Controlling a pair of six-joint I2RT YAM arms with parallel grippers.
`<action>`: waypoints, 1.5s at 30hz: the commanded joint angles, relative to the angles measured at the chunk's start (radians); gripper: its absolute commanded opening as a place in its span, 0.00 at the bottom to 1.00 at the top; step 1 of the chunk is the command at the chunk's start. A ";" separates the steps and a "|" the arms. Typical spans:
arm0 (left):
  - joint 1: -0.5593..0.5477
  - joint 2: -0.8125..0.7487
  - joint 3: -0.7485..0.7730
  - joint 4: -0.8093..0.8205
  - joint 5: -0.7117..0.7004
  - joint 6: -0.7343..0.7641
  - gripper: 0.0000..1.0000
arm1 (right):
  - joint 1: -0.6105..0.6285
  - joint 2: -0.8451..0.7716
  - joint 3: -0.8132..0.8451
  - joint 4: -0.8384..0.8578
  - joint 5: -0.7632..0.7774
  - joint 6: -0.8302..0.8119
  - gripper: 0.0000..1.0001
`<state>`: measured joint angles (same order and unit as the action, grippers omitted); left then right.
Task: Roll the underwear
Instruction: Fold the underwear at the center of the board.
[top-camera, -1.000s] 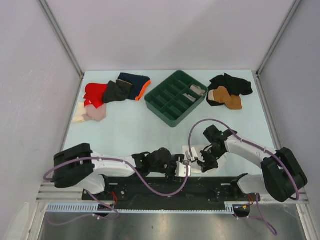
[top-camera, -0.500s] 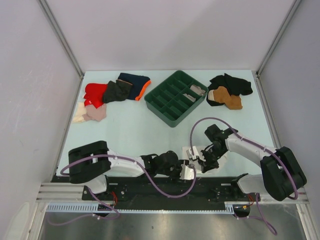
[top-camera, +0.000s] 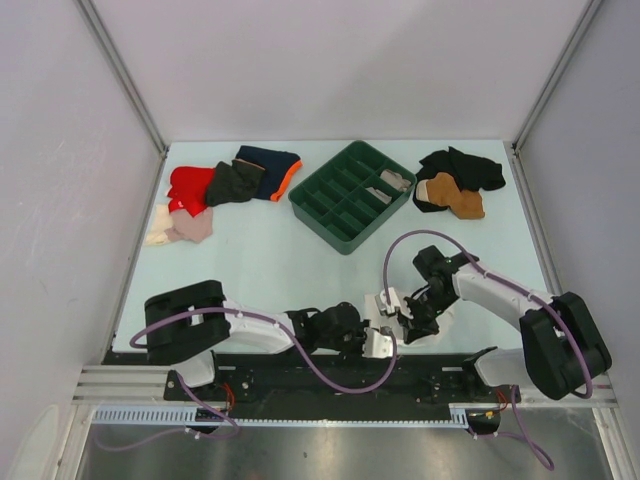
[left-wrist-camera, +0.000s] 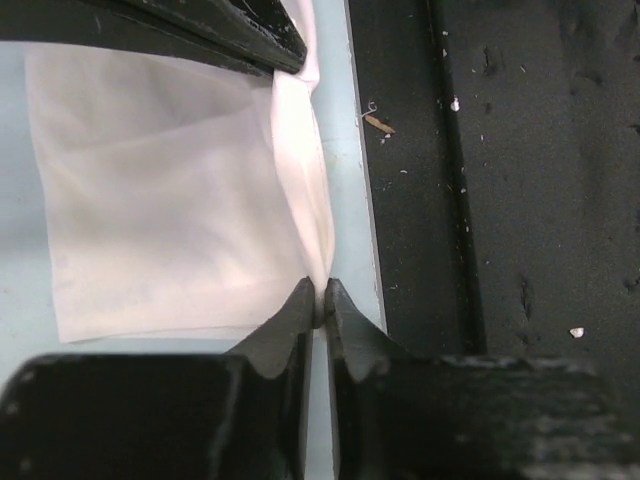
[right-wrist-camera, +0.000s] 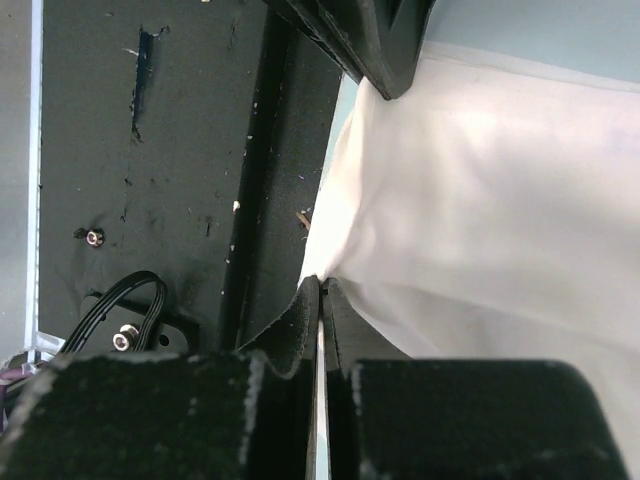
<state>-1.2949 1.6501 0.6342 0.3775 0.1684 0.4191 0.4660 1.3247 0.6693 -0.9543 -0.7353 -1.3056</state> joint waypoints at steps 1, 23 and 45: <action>-0.006 -0.007 0.041 0.001 -0.012 0.000 0.07 | -0.016 0.013 0.039 -0.029 -0.038 -0.020 0.00; 0.226 0.063 0.219 -0.140 0.143 -0.097 0.00 | -0.132 0.203 0.225 0.015 0.051 0.054 0.00; 0.290 0.143 0.288 -0.219 0.111 -0.157 0.01 | -0.158 0.323 0.328 0.138 0.111 0.158 0.00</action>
<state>-1.0145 1.7866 0.8928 0.1684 0.2752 0.2951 0.3119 1.6375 0.9600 -0.8577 -0.6350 -1.1778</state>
